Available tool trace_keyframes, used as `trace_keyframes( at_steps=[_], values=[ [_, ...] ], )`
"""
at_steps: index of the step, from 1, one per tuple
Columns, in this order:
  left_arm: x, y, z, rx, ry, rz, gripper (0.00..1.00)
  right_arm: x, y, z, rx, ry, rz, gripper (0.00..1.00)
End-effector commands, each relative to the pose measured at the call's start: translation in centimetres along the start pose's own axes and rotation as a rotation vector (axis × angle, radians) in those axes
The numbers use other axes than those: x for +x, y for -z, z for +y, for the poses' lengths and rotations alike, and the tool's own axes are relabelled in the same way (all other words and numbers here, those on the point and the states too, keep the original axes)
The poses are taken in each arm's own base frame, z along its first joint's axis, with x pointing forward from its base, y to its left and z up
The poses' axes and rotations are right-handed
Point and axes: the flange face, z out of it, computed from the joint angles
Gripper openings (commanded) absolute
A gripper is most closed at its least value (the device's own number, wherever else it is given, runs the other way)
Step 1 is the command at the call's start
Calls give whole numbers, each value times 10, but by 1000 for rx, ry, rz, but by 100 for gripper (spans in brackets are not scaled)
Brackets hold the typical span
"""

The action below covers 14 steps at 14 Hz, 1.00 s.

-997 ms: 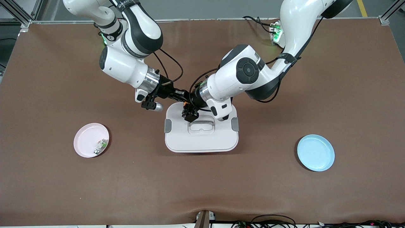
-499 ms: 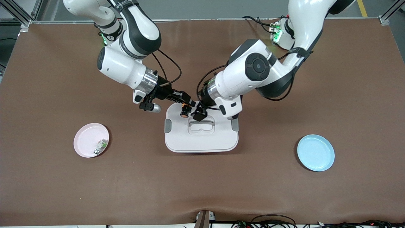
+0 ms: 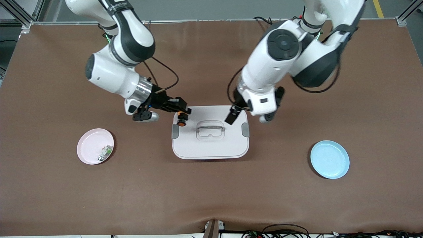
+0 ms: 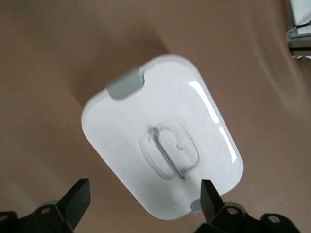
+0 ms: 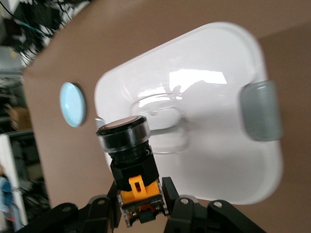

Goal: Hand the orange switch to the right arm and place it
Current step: 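Open the left gripper and withdraw it while the right gripper pulls away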

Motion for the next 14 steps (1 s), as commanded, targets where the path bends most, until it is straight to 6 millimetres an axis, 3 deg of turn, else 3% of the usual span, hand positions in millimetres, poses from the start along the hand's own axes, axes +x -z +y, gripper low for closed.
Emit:
trace_keyframes(
  at_steps=[1, 4, 7, 10, 14],
  values=[
    [52, 36, -22, 48, -180, 55, 100, 18, 55, 30, -82, 151, -50, 0],
    [135, 74, -42, 36, -316, 86, 100, 47, 104, 82, -135, 300, -104, 0],
    [207, 98, -72, 71, -432, 99, 100, 66, 142, 133, -268, 503, -132, 0],
    [253, 123, -100, 89, -537, 109, 100, 77, 163, 155, -445, 635, -169, 0],
    [289, 155, -137, 120, -628, 117, 100, 87, 175, 176, -582, 752, -221, 0]
  ],
)
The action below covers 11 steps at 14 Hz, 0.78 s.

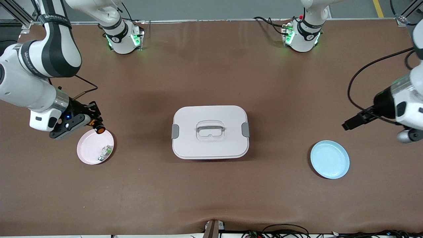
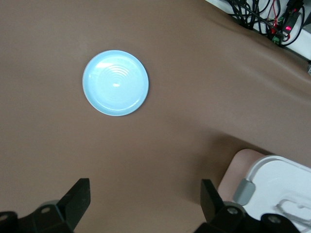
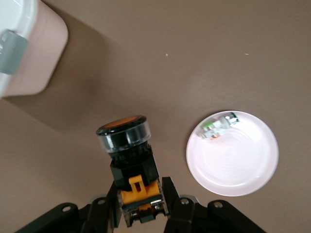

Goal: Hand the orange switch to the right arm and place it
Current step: 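Carry the switch with the right gripper over the pink plate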

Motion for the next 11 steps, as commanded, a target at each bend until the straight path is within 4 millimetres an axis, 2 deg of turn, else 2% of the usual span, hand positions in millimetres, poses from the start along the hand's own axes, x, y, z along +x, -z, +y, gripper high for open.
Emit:
trace_keyframes(
  at_steps=[1, 5, 8, 11],
  values=[
    [-6, 21, -30, 42, -60, 8, 100, -3, -2, 26, -44, 115, -14, 0],
    [-14, 44, -47, 59, -131, 33, 100, -15, -19, 67, -67, 272, -5, 0],
    [-21, 54, -67, 114, -183, 52, 100, -21, -36, 90, -97, 375, -24, 0],
    [-40, 54, -75, 121, -187, 41, 100, -26, -51, 109, -117, 445, -26, 0]
  ],
)
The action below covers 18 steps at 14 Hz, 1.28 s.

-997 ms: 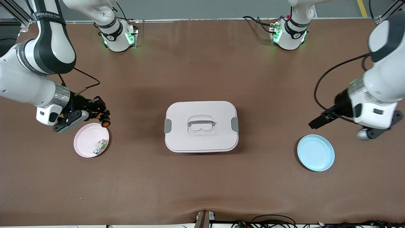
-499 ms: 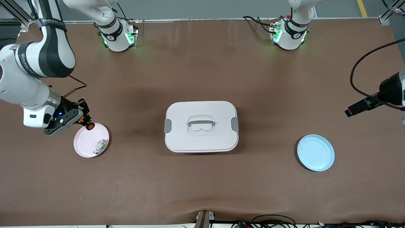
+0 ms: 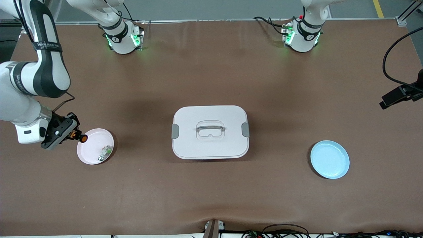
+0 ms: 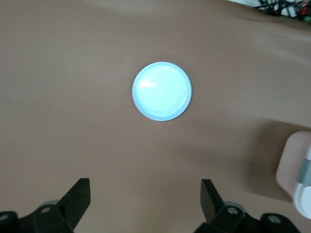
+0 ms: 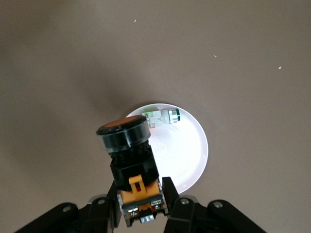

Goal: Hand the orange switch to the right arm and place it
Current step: 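Carry the switch with the right gripper over the pink plate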

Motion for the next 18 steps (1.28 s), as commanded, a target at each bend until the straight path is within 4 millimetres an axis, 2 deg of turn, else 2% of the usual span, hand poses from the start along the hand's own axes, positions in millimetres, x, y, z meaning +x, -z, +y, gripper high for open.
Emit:
trace_keyframes(
  at_steps=[1, 3, 5, 7, 12, 18],
  values=[
    [-29, 3, -7, -3, -10, -1, 100, -9, -12, 17, -23, 102, -11, 0],
    [-43, 2, -6, -6, -17, 21, 100, -18, -28, 28, -32, 170, -14, 0],
    [-52, 0, -9, -11, -35, 34, 100, -20, -38, 29, -18, 183, -23, 0],
    [-55, 3, -11, -21, -39, 31, 100, -21, -51, 29, -1, 218, -33, 0],
    [-63, 11, -13, -24, -40, 28, 100, -40, -98, 44, 3, 263, -40, 0],
    [-65, 10, -13, -34, -63, 11, 100, -45, -137, 46, 25, 320, -59, 0]
  ],
)
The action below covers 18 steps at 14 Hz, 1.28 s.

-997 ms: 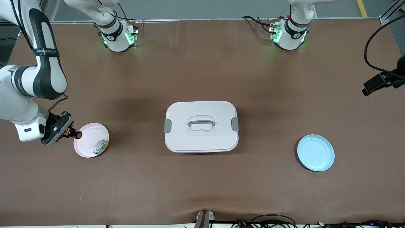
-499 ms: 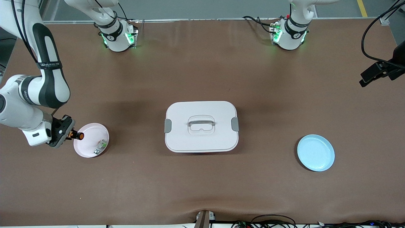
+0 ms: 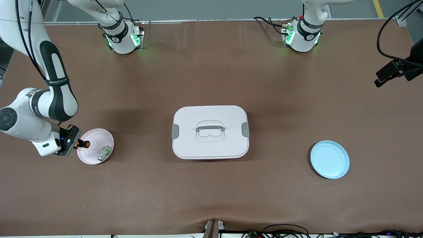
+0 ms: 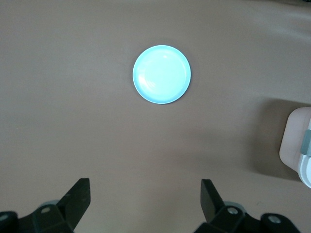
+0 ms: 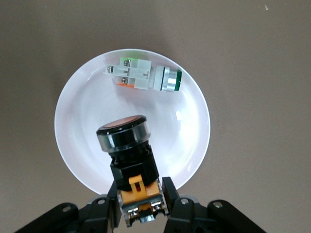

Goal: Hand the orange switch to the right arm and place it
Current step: 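Carry the switch with the right gripper over the pink plate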

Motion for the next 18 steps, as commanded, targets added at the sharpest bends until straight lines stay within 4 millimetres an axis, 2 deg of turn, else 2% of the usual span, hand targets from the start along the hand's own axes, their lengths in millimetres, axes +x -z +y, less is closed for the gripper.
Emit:
trace_keyframes(
  at_steps=[1, 4, 10, 13, 18],
  values=[
    [-9, 3, -4, -14, -19, -11, 100, -3, -14, 6, 2, 47, -4, 0],
    [-10, 9, 2, -15, -30, -1, 100, -9, -39, 7, 7, 72, -7, 0],
    [-15, 6, 26, -11, -60, -19, 100, -7, -65, 3, 40, 76, -14, 0],
    [-19, 4, 40, -6, -84, -28, 100, -5, -70, 1, 48, 78, -13, 0],
    [-22, 5, 37, -1, -96, -47, 100, -2, -75, 2, 37, 81, -12, 1]
  ],
)
